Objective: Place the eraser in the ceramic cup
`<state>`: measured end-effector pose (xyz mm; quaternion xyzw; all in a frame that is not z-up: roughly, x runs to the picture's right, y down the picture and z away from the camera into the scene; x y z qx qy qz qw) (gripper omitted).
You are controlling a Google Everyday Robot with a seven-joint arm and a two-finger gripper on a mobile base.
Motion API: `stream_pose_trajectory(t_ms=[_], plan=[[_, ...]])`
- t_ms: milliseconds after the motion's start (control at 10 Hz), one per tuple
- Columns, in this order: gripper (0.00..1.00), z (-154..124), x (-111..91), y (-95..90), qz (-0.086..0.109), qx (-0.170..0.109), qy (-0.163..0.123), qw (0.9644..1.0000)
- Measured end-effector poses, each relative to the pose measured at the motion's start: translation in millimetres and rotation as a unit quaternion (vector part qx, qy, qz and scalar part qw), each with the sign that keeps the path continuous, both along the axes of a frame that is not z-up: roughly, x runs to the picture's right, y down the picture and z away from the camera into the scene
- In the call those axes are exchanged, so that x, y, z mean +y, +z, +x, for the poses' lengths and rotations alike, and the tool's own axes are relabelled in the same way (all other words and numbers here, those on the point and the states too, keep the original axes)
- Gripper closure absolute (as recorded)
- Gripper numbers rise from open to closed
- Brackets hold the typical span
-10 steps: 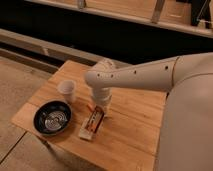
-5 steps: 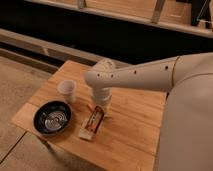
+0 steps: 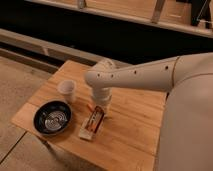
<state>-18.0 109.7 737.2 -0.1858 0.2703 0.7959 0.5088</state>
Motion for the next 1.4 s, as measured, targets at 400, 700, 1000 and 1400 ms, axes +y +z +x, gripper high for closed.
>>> stream_pose_trajectory(t_ms=[400,700,1000,1400], plan=[[1.0,-1,-2,0.0,0.0,-0.001,0.002,1.0],[1.0,-18,-52,-3.5,0.022,-0.016,-0.001,0.9996],[1.0,-69,-104,-19.9,0.06,-0.052,-0.056,0.9953],[1.0,-99,-148,-49.7,0.099,-0.06,-0.089,0.9893]])
